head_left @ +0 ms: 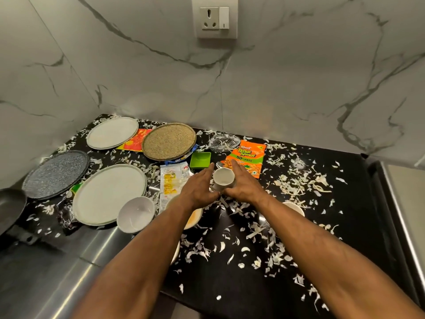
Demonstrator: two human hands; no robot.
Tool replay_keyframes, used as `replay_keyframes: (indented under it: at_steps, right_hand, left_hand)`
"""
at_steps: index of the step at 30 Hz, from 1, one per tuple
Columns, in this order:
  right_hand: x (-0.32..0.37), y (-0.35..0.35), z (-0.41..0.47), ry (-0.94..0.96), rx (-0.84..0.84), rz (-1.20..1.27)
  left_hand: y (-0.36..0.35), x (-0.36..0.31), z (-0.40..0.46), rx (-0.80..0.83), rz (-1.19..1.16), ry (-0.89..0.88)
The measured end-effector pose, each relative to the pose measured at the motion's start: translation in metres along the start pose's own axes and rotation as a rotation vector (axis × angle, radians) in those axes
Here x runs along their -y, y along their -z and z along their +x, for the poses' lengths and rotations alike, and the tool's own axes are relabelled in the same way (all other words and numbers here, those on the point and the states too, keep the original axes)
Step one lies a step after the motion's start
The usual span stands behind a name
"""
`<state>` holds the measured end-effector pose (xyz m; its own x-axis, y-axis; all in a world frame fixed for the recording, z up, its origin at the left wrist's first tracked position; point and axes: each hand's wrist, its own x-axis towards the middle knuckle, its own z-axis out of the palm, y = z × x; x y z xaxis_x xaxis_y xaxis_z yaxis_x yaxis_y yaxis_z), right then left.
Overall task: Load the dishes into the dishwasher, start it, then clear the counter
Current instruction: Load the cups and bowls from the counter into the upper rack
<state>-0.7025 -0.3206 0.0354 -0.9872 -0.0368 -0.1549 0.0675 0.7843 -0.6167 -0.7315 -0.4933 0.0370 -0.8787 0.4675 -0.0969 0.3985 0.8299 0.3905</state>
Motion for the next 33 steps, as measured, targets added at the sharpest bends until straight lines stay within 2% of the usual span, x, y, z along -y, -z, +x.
replay_keyframes:
  at_steps: [6,13,24,33]
  right_hand:
    - [-0.006,-0.009,0.015,-0.018,0.046,0.044]
    - [-0.008,-0.012,0.019,-0.042,-0.024,0.113]
    - [0.011,0.009,-0.009,0.128,-0.184,0.261]
    - [0.012,0.005,-0.043,0.096,-0.157,0.392]
  left_hand:
    - [-0.003,0.005,0.022,0.060,-0.038,0.014]
    - [-0.009,0.009,0.031,0.089,-0.052,0.005]
    - [0.011,-0.002,0.012,-0.083,-0.175,-0.080]
    - [0.013,-0.018,-0.029,-0.083,-0.211,-0.152]
